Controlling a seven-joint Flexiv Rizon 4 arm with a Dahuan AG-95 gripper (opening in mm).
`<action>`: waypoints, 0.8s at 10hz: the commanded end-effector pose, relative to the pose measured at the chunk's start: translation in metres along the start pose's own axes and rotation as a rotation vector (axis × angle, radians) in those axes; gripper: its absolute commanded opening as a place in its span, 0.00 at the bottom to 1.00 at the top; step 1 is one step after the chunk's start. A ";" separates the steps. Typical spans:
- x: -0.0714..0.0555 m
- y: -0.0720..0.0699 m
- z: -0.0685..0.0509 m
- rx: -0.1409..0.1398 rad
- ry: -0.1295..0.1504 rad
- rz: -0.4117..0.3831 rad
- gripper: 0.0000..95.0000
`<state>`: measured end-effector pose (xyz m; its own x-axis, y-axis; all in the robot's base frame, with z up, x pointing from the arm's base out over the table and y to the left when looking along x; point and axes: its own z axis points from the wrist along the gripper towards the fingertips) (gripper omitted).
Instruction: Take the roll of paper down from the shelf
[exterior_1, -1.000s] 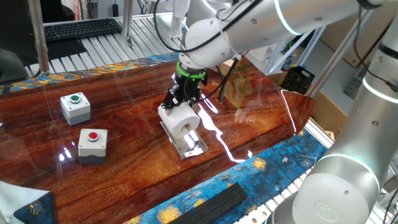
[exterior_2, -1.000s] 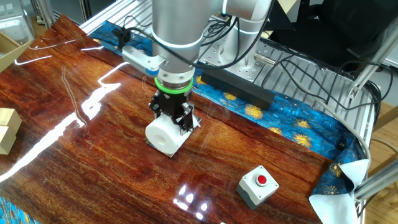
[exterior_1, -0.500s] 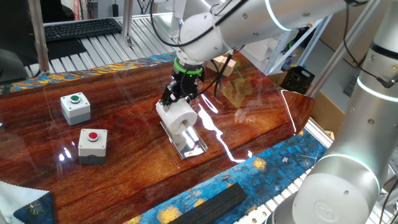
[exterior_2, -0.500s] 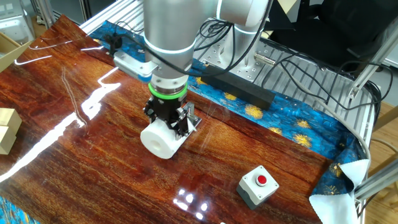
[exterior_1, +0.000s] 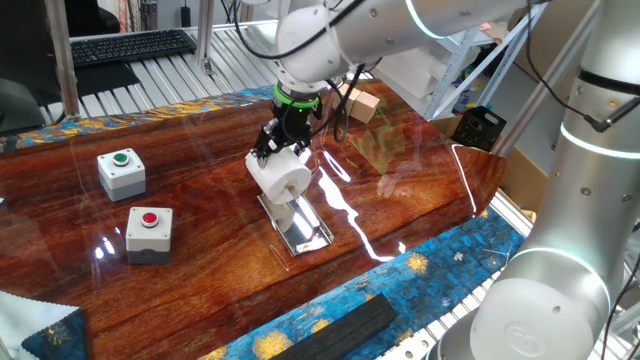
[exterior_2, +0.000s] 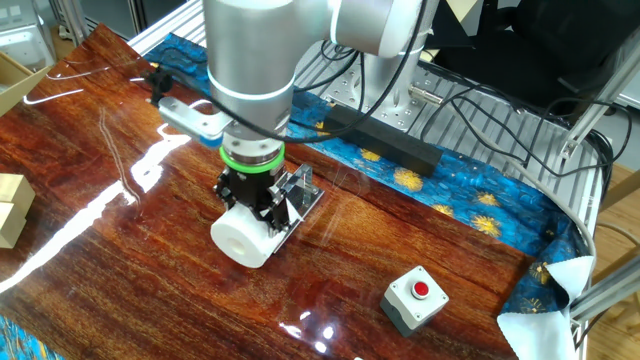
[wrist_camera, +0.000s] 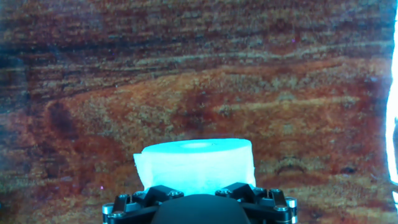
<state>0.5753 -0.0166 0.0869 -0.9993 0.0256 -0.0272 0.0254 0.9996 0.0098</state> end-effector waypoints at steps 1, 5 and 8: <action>-0.004 0.000 -0.001 0.001 0.001 0.001 0.00; -0.023 -0.006 -0.004 0.003 0.002 -0.024 0.00; -0.033 -0.013 -0.007 0.007 0.003 -0.072 0.00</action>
<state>0.6075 -0.0304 0.0941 -0.9989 -0.0404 -0.0239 -0.0404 0.9992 0.0016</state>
